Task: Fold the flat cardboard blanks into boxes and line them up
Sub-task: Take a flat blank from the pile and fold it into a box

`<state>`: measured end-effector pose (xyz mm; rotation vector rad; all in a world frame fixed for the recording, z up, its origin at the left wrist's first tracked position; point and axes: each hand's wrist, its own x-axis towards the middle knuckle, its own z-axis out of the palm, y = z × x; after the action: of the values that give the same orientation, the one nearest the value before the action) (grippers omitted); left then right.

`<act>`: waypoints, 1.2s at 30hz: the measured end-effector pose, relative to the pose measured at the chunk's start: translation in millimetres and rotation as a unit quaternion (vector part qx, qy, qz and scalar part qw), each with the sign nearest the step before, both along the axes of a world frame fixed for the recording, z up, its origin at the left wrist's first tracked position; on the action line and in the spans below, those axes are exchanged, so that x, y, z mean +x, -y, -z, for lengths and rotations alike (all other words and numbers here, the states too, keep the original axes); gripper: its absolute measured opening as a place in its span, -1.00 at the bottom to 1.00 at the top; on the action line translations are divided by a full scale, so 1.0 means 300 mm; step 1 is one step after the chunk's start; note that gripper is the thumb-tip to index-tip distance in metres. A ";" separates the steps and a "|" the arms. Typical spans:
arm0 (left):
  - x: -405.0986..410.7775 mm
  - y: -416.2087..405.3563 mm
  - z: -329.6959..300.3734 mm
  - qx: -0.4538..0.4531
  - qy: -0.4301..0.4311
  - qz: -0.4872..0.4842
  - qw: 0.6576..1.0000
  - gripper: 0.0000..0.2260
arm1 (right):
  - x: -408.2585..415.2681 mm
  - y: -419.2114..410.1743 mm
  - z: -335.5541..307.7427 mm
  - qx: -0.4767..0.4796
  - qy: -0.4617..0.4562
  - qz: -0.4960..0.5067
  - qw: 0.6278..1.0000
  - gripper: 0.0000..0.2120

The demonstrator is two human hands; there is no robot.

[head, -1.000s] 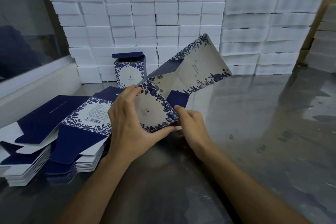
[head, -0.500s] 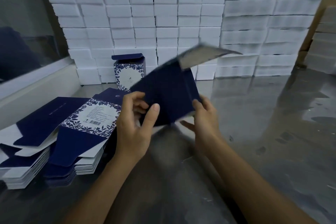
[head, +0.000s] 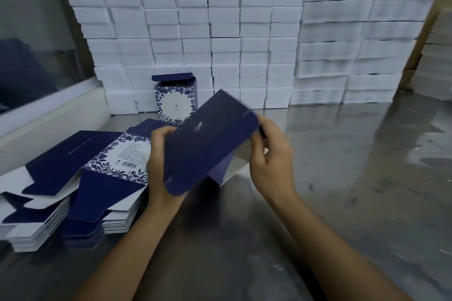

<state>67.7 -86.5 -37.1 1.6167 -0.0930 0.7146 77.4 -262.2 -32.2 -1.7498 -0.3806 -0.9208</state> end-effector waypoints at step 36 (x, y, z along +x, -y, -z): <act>-0.023 0.052 -0.009 -0.007 -0.027 0.069 0.997 -0.70 | 0.005 -0.026 0.006 0.079 -0.102 -0.088 0.988 -0.34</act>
<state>60.6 -102.0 -34.4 1.5979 -0.1590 0.5633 78.9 -254.4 -34.1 -1.6188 -0.3139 -0.6231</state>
